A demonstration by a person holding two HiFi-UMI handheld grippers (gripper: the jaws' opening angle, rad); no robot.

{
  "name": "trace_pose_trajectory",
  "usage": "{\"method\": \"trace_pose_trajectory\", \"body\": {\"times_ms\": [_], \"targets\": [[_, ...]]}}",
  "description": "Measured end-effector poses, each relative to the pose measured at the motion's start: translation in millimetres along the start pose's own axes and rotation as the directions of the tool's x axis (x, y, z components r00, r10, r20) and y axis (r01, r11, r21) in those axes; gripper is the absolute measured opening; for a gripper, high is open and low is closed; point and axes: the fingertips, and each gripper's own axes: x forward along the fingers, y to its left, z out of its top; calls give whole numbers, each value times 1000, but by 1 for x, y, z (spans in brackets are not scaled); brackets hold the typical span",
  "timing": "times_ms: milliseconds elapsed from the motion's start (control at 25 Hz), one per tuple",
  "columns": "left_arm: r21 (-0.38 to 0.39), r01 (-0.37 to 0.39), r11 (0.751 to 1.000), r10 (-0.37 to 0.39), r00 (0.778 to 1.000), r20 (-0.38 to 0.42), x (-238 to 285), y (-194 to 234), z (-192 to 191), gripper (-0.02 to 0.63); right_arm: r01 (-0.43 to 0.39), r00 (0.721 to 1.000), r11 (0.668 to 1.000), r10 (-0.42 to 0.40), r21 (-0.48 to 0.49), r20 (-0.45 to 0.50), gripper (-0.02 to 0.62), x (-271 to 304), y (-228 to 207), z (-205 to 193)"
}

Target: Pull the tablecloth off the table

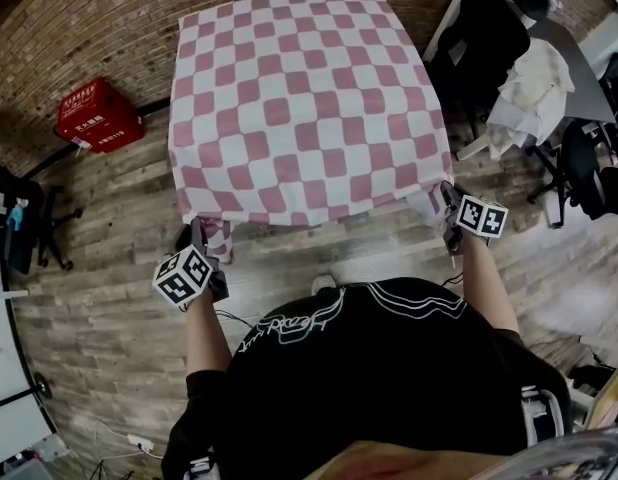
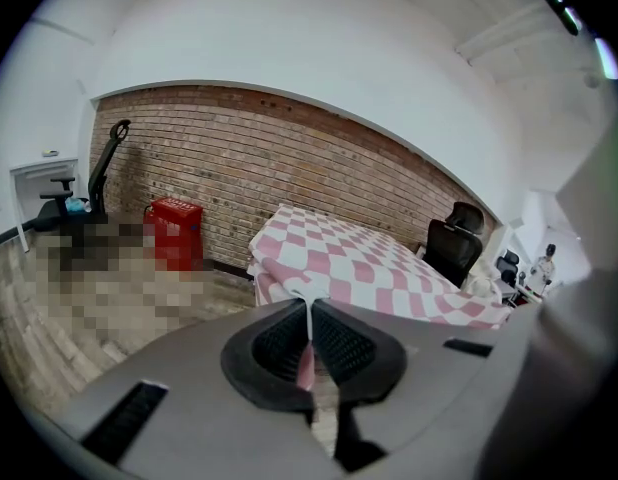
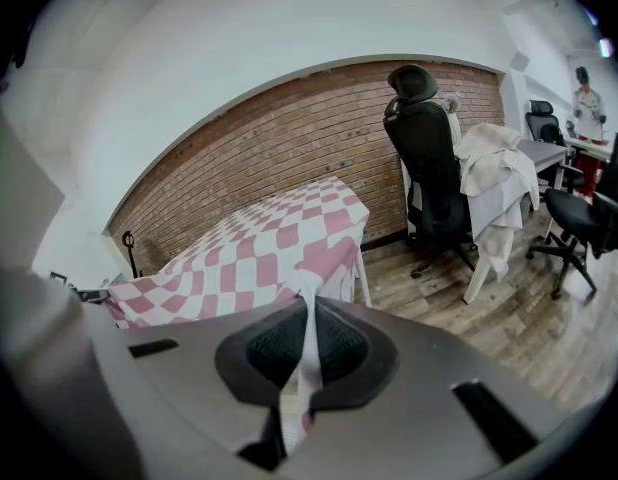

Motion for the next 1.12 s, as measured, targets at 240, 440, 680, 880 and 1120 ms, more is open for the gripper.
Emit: {"method": "trace_pose_trajectory", "body": {"times_ms": [240,440,680,880,1120], "targets": [[-4,-35,999,35,999,-2,-14,-8,-3,8,-40,999,999,39,18,3,-3,-12,-3,-2],[2,-61,998,61,998,-14,-28,-13,-12,8,-63,998,998,63,19,-1,-3,-21,-7,-8],[17,-71,997,71,997,-20,-36,-24,-18,8,-81,997,994,81,72,5,-3,-29,-17,-17],[22,-82,996,83,996,-25,-42,-30,-24,8,-89,996,993,89,77,-4,-3,-35,-22,-25],[32,-88,996,89,996,-29,-58,-45,-36,8,-101,995,993,102,68,-7,-3,-49,-30,-33]]}}
